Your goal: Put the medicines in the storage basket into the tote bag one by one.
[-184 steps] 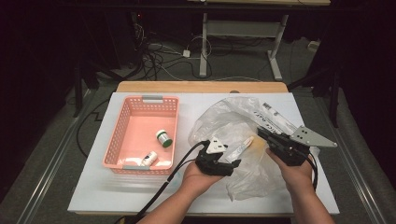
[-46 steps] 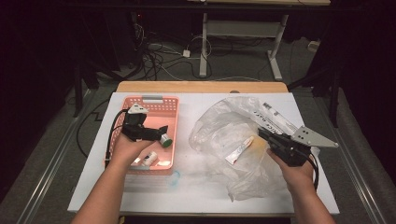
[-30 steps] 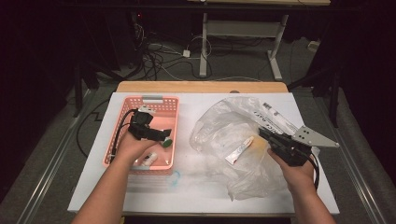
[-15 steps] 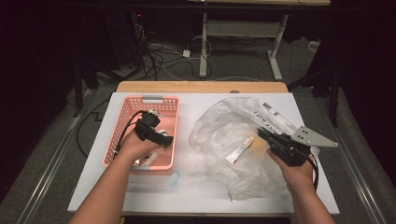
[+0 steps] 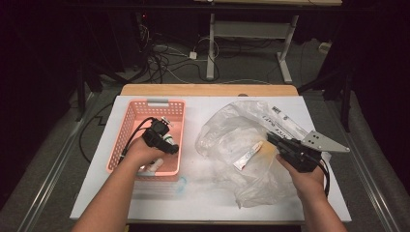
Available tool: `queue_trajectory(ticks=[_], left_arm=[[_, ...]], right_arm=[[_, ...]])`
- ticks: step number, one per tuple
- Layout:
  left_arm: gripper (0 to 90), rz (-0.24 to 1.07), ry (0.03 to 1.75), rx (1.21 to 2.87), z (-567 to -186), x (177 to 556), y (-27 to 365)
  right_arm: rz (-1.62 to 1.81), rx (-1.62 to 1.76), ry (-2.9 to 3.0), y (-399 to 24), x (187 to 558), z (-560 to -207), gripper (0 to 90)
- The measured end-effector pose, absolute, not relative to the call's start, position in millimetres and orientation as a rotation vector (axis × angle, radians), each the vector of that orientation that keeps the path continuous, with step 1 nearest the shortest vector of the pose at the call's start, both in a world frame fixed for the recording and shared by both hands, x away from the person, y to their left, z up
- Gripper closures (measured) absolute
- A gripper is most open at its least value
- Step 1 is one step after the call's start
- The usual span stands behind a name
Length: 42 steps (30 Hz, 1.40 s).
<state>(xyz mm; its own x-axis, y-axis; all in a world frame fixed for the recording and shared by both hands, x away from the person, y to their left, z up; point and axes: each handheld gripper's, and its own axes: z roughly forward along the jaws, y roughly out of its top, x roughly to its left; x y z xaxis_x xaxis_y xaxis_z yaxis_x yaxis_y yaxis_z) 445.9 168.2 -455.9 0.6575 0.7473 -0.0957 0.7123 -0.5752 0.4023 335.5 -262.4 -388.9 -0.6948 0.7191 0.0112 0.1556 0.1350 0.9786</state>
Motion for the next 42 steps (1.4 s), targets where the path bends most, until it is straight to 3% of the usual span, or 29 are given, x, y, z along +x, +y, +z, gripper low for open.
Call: queue_trajectory(ticks=[10, 26, 42], left_arm=[[33.3, 0.135, 1.110, 2.512, -457.3, 444.1, 166.3], [34.5, 0.157, 1.152, 2.417, -441.1, 441.1, 168.3], [34.4, 0.244, 1.124, 2.249, -407.3, 403.5, 179.2]], right_arm=[[1.591, 0.839, 1.947, -262.7, 335.3, -388.6, 90.0], [1.593, 0.837, 1.943, -263.6, 334.8, -387.2, 90.0], [1.597, 0.829, 1.937, -263.1, 331.9, -384.0, 90.0]])
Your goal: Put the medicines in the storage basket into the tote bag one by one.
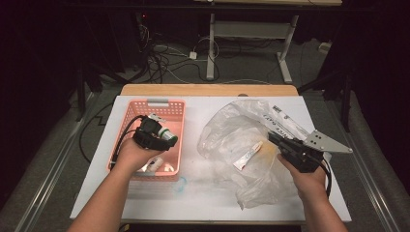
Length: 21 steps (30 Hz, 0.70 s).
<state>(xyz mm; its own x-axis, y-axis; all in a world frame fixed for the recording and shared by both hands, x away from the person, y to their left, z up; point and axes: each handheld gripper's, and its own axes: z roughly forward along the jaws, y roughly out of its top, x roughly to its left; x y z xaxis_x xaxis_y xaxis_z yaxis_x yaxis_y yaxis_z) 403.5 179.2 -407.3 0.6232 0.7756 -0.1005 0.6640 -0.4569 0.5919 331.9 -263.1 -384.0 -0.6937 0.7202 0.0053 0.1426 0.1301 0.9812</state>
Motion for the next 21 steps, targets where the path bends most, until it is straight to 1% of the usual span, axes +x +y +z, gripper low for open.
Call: queue_trajectory(ticks=[14, 21], left_arm=[[34.4, 0.348, 1.090, 2.117, -402.0, 367.1, 182.1], [34.4, 0.343, 1.075, 2.025, -405.4, 350.8, 186.7]], right_arm=[[1.592, 0.823, 1.941, -261.8, 331.5, -384.5, 90.0], [1.590, 0.821, 1.940, -262.2, 331.2, -384.1, 90.0]])
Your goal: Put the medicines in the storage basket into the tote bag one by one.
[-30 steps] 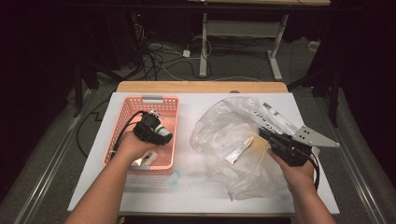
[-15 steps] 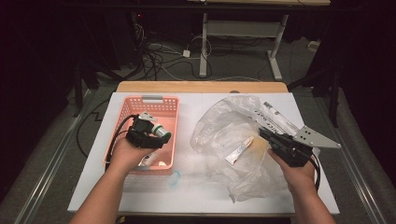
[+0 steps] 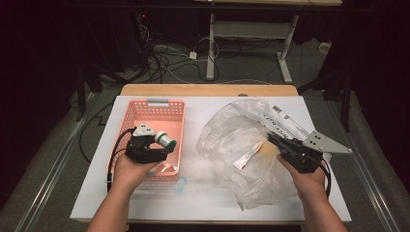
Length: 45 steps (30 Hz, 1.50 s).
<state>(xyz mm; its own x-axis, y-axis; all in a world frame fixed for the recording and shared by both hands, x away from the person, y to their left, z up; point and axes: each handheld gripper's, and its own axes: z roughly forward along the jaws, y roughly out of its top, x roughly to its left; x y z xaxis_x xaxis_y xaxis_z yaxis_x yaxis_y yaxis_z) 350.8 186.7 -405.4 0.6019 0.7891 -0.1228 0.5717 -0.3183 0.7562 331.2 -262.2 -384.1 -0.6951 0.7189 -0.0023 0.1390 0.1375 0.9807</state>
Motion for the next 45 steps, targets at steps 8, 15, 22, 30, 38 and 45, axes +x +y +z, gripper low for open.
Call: queue_trajectory(ticks=[8, 15, 22, 30, 38, 45], left_arm=[[34.5, 0.361, 1.033, 1.991, -408.5, 337.0, 189.2], [34.5, 0.351, 1.030, 1.980, -413.9, 334.6, 191.0], [34.5, 0.364, 0.988, 1.975, -408.6, 328.8, 182.4], [34.5, 0.326, 0.924, 1.954, -398.3, 320.9, 172.0], [34.5, 0.302, 0.888, 1.958, -395.3, 316.0, 161.8], [34.5, 0.291, 0.858, 1.983, -397.2, 312.7, 150.5]], right_arm=[[1.586, 0.817, 1.944, -261.0, 331.4, -385.0, 90.0], [1.585, 0.816, 1.943, -261.9, 330.6, -384.4, 90.0], [1.591, 0.815, 1.938, -262.2, 329.7, -383.4, 90.0], [1.593, 0.810, 1.938, -262.9, 329.6, -382.9, 90.0], [1.593, 0.809, 1.941, -262.4, 329.3, -382.8, 90.0], [1.590, 0.806, 1.941, -262.9, 329.3, -382.6, 90.0]])
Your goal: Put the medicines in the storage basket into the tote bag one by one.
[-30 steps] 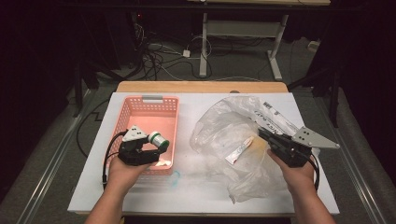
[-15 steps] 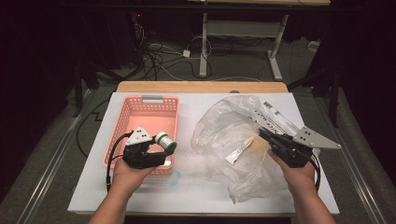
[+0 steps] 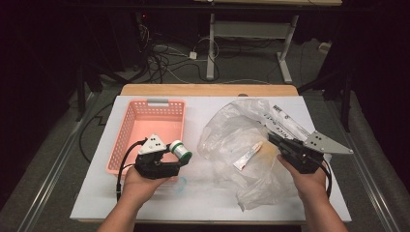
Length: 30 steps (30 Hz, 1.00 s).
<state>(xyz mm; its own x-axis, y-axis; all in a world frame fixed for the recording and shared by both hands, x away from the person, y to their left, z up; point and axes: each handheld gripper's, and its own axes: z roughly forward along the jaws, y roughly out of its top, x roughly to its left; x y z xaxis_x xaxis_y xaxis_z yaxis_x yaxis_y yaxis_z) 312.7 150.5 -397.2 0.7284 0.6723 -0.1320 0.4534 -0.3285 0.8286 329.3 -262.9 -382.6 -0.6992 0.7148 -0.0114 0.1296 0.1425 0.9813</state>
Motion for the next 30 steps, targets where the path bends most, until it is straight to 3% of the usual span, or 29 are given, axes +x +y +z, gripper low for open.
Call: queue_trajectory(ticks=[30], left_arm=[[34.5, 0.199, 0.669, 2.082, -402.0, 288.6, 91.6]], right_arm=[[1.591, 0.803, 1.944, -262.1, 328.9, -383.0, 90.0]])
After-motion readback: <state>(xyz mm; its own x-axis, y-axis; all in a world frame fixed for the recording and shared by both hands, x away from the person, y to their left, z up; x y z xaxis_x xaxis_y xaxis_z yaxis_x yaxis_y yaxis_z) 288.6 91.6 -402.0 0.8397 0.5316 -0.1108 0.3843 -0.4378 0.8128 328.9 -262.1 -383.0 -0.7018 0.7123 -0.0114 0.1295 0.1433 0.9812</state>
